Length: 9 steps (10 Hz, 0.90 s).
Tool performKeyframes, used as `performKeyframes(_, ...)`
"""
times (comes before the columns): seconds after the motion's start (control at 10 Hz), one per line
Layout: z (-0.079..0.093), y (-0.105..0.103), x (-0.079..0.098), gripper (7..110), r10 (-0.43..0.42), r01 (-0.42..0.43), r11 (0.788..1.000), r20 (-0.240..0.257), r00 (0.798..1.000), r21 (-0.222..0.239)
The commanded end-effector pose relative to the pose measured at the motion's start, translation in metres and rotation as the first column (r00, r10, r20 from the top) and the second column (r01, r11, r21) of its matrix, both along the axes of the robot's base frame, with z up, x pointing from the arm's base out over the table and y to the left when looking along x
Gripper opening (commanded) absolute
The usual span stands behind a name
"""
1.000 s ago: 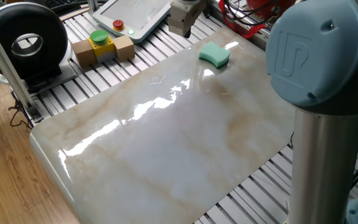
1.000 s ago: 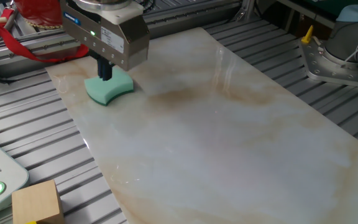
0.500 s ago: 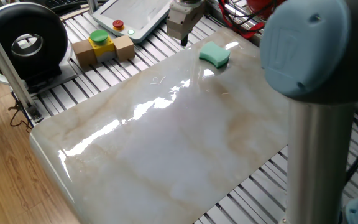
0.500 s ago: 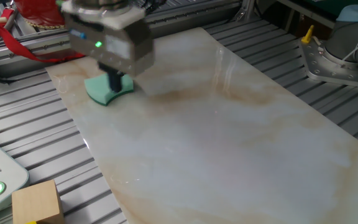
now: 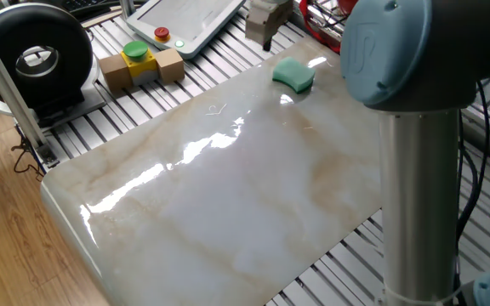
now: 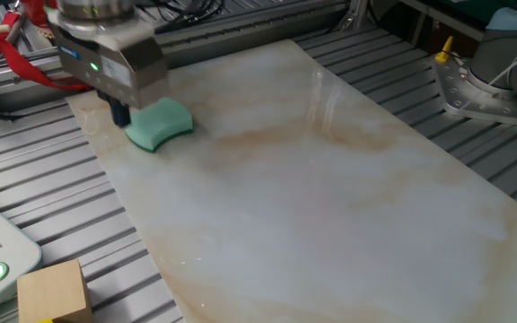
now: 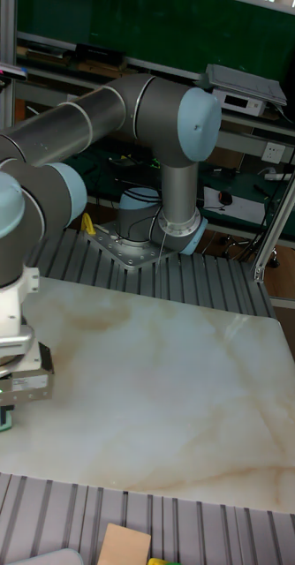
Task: Clean the tabletop with a sponge
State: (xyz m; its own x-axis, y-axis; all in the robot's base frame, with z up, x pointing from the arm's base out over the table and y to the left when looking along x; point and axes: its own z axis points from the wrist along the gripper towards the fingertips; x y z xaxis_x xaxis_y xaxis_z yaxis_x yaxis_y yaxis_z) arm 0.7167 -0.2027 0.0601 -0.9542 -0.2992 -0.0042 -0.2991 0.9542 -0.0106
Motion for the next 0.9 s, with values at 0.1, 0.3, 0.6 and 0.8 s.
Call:
performKeyframes(0.1, -0.017, -0.034, -0.048, 7, -0.074, 0.073, 0.997, -0.106, 0.992, -0.013)
performKeyframes(0.3, -0.026, -0.036, -0.059, 7, -0.130, 0.130, 0.991, -0.074, 0.989, 0.001)
performKeyframes(0.6, -0.030, -0.026, -0.055, 7, -0.166, 0.166, 0.986, -0.033, 0.986, 0.004)
performKeyframes(0.8, -0.033, -0.022, -0.046, 7, -0.195, 0.196, 0.981, 0.018, 0.981, -0.006)
